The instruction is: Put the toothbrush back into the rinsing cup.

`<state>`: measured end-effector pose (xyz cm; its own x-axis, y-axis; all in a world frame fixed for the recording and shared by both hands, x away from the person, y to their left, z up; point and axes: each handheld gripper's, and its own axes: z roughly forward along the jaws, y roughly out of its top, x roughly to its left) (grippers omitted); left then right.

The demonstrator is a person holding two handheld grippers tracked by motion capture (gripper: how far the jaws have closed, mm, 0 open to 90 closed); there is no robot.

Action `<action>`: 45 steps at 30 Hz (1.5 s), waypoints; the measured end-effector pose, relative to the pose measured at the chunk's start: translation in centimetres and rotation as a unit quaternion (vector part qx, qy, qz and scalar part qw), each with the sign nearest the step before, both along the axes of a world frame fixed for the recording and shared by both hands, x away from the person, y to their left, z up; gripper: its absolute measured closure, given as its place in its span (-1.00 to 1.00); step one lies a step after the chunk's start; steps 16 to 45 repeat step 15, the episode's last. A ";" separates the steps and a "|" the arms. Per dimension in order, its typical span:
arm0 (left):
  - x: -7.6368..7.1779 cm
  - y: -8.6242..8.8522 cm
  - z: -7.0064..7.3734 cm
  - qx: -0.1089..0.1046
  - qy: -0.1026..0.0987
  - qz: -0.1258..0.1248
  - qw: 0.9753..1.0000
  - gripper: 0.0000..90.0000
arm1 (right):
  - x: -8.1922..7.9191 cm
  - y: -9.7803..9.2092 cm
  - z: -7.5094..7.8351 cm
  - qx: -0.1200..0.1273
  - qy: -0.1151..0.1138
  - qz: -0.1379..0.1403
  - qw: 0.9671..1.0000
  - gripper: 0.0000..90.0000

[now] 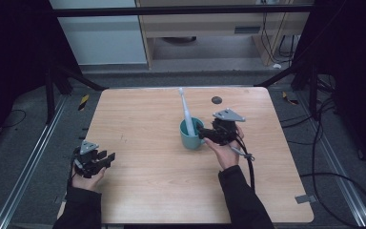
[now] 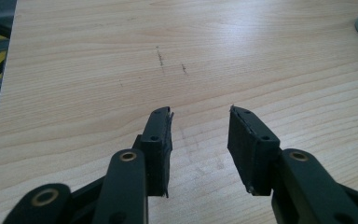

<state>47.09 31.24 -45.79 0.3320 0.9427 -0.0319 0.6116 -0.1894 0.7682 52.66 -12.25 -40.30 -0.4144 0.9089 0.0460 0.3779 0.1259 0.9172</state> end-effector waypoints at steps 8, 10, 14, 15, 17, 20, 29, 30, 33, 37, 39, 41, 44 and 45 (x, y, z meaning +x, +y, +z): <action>0.1 -0.2 -0.2 0.001 -0.002 -0.001 1.000 0.01 | -4.1 -6.0 -1.7 -0.028 0.023 -0.027 0.999 -0.68; 0.2 -0.2 -0.3 0.001 -0.002 -0.004 1.000 -0.06 | -4.9 -7.1 -2.2 -0.038 0.025 -0.032 0.998 -0.68; 0.2 -0.3 -0.4 0.001 -0.002 -0.008 1.000 -0.14 | -6.0 -8.8 -3.1 -0.063 0.030 -0.042 0.997 -0.68; 0.2 -0.3 -0.3 0.000 -0.003 -0.008 1.000 -0.14 | -6.0 -8.8 -3.1 -0.063 0.030 -0.042 0.997 -0.68; 0.2 -0.3 -0.3 0.000 -0.003 -0.008 1.000 -0.14 | -6.0 -8.8 -3.1 -0.063 0.030 -0.042 0.997 -0.68; 0.2 -0.3 -0.3 0.000 -0.003 -0.008 1.000 -0.14 | -6.0 -8.8 -3.1 -0.063 0.030 -0.042 0.997 -0.68; 0.2 -0.3 -0.3 0.000 -0.003 -0.008 1.000 -0.14 | -6.0 -8.8 -3.1 -0.063 0.030 -0.042 0.997 -0.68; 0.2 -0.3 -0.3 0.000 -0.003 -0.008 1.000 -0.14 | -6.0 -8.8 -3.1 -0.063 0.030 -0.042 0.997 -0.68; 0.2 -0.3 -0.3 0.000 -0.003 -0.008 1.000 -0.14 | -6.0 -8.8 -3.1 -0.063 0.030 -0.042 0.997 -0.68; 0.2 -0.3 -0.3 0.000 -0.003 -0.008 1.000 -0.14 | -6.0 -8.8 -3.1 -0.063 0.030 -0.042 0.997 -0.68; 0.2 -0.3 -0.3 0.000 -0.003 -0.008 1.000 -0.14 | -6.0 -8.8 -3.1 -0.063 0.030 -0.042 0.997 -0.68; 0.2 -0.3 -0.3 0.000 -0.003 -0.008 1.000 -0.14 | -6.0 -8.8 -3.1 -0.063 0.030 -0.042 0.997 -0.68; 0.2 -0.3 -0.3 0.000 -0.003 -0.008 1.000 -0.14 | -6.0 -8.8 -3.1 -0.063 0.030 -0.042 0.997 -0.68; 0.2 -0.3 -0.3 0.000 -0.003 -0.008 1.000 -0.14 | -6.0 -8.8 -3.1 -0.063 0.030 -0.042 0.997 -0.68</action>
